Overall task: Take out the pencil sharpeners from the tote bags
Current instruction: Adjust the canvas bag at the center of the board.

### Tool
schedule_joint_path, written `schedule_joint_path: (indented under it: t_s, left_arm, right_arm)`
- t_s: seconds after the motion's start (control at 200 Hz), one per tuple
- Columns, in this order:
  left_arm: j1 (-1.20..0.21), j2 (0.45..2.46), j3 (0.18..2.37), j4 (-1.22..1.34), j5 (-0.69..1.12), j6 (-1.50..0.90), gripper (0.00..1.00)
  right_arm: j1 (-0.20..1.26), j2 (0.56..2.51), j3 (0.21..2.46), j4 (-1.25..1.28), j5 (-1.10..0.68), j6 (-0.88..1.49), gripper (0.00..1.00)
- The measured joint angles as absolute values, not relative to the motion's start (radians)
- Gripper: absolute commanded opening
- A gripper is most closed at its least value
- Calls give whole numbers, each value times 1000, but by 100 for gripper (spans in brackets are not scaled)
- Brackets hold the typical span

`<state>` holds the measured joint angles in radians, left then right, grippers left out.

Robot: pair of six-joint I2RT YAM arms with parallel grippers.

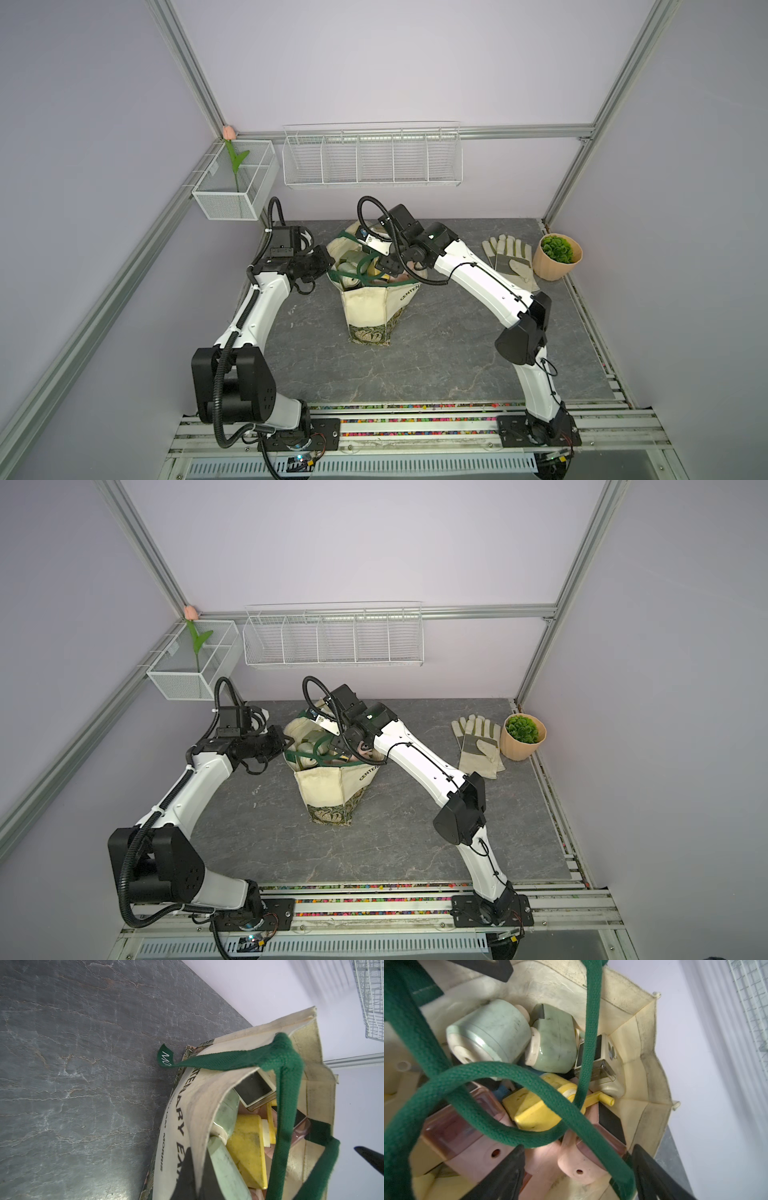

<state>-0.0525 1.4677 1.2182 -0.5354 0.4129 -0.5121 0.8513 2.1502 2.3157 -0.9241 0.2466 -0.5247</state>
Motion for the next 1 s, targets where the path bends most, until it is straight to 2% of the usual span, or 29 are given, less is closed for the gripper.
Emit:
schedule_joint_path:
  t_s: [0.155,0.27,0.36,0.4,0.525,0.685,0.85,0.945,0.975,1.0]
  left_arm:
    - [-53,1468,1218,-535,413,-510,0]
    - [-52,1468,1218,-535,413,-510,0]
    - [-53,1468,1218,-535,412,-509,0]
    - [-53,1468,1218,-535,411,-509,0]
    - [-53,1468,1217,-535,408,-509,0]
    - [-53,1468,1214,-531,408,-509,0]
    - [-53,1468,1212,-529,398,-509,0]
    - [-53,1467,1211,-529,397,-509,0]
    - [-53,1466,1211,-529,397,-509,0]
    - [-53,1465,1209,-528,397,-509,0]
  right_arm:
    - [871,2238,2371,-855,329,-614,65]
    - [883,2299,2386,-800,355,-648,42]
    - [889,2314,2386,-780,359,-662,20]
    - [890,2311,2385,-766,360,-653,18]
    - [885,2229,2277,-679,337,-616,17]
    - [856,2015,2044,-565,268,-536,18]
    - [729,1754,1750,-395,199,-413,22]
    - [616,1633,1573,-288,161,-329,34]
    - [584,1609,1532,-262,149,-301,46]
    - [555,1592,1495,-240,139,-269,64]
